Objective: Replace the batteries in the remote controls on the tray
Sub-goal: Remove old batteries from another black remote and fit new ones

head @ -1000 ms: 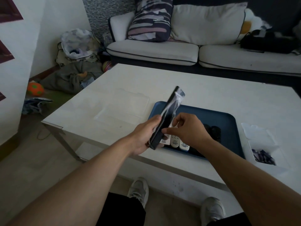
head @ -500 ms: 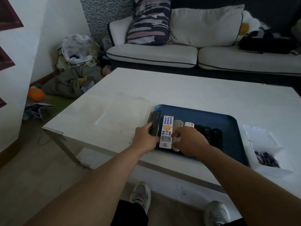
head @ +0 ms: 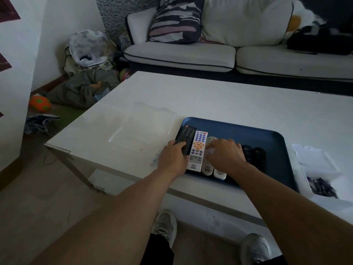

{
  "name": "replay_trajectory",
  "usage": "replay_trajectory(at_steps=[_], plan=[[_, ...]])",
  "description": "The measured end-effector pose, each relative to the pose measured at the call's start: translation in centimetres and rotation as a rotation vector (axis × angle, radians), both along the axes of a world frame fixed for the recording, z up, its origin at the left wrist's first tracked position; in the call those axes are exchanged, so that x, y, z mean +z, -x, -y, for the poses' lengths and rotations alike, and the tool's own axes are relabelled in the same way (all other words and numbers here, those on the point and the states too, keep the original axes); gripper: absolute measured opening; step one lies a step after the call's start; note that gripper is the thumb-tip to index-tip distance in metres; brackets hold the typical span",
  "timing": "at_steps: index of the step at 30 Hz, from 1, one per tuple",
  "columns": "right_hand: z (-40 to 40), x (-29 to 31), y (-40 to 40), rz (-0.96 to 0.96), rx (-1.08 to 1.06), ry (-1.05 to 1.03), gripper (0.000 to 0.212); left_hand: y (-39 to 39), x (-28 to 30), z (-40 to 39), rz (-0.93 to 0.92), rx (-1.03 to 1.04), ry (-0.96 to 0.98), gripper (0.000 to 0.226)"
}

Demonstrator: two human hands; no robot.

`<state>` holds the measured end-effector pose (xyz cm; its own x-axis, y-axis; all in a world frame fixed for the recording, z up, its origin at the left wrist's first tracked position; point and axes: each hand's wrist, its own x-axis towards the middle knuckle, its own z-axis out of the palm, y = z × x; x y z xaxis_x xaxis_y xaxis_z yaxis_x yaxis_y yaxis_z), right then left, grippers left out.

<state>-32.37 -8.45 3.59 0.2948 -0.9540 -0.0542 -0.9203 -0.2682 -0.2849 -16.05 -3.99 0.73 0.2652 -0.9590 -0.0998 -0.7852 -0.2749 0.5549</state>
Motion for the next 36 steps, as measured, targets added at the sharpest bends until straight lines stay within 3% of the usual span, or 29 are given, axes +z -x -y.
replay_trajectory(at_steps=[8, 15, 19, 23, 29, 36], plan=[[2.6, -0.8, -0.7, 0.095, -0.078, 0.007, 0.032, 0.3, -0.7, 0.6, 0.010, -0.013, 0.003, 0.051], [5.3, -1.3, -1.6, 0.010, -0.041, -0.051, 0.028, 0.4, -0.2, 0.3, 0.071, -0.127, 0.073, 0.046], [7.0, -1.6, -1.9, -0.140, -0.002, -0.057, 0.033, 0.6, -0.6, -0.2, 0.154, -0.236, -0.170, 0.078], [7.9, -2.4, -2.6, -0.273, 0.033, -0.065, 0.041, 0.4, -1.4, -0.1, 0.179, -0.292, -0.223, 0.091], [8.0, -2.5, -3.0, -0.072, -0.069, -0.078, 0.045, 0.8, -1.9, -0.2, 0.192, -0.296, -0.216, 0.092], [7.1, -0.6, -2.8, 0.410, -0.240, -0.157, 0.026, 0.7, -1.7, 0.1, 0.120, -0.270, -0.205, 0.098]])
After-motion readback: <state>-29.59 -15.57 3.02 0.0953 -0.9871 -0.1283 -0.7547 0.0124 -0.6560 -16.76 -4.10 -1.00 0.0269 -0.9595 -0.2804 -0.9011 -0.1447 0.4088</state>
